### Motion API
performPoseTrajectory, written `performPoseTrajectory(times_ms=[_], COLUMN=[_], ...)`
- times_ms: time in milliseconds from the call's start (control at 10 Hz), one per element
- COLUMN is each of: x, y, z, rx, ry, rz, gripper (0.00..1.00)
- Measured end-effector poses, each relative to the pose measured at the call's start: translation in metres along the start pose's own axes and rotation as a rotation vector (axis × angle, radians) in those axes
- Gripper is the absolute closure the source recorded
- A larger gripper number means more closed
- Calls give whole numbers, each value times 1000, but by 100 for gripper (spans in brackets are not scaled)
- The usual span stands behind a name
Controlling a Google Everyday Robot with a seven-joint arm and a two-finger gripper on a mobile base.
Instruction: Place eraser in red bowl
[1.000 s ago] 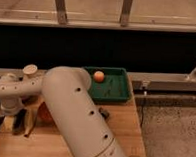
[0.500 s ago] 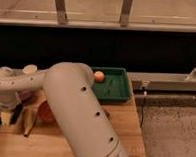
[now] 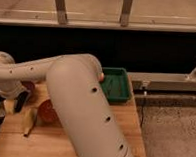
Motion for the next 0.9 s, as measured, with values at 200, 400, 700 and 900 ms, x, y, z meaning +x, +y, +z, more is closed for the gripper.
performPoseTrajectory(times_ms=[200, 400, 700, 900], x=[49, 91, 105, 104], y=[0, 4, 10, 10], z=[1, 1, 2, 3], rx=[0, -7, -12, -13], ry=[35, 42, 44, 43], rz=[100, 204, 242, 242], gripper=[100, 100, 100, 100])
